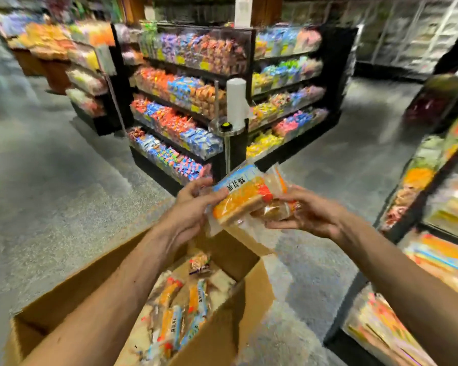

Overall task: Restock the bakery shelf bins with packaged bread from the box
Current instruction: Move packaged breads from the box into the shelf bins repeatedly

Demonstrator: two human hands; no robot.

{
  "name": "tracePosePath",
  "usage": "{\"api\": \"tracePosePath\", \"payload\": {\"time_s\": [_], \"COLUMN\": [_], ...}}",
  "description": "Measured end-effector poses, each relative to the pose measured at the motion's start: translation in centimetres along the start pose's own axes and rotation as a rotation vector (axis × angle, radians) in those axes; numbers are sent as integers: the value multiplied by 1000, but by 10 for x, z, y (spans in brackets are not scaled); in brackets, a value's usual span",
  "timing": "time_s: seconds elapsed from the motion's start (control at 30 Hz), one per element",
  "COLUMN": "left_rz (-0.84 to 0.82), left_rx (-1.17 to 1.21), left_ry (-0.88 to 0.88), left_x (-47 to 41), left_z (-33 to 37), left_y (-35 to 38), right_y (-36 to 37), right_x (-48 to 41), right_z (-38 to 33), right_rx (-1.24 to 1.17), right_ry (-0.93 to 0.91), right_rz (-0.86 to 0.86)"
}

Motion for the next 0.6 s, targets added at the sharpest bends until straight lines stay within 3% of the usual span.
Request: {"api": "tracePosePath", "payload": {"time_s": [0.33, 0.6], "left_rz": [-343, -542], "left_rx": [3, -163], "left_ry": [-230, -264], "left_x": [49, 116], "left_z": [-57, -146], "left_y": [270, 466], "right_y": [-219, -377], "right_x": [150, 261], "right_z": [-84, -121], "right_rx": [-71, -124], "right_ry": [-304, -418], "right_rz": [317, 599]}}
Point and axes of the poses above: each hand's wrist, its own x-axis away from the middle knuckle, its own y-axis out of the palm, z = x × y, the point moved 7 cm from there along -x, towards the middle knuckle, and after that the axes turned 10 degrees about z, right-handed, at the moved point
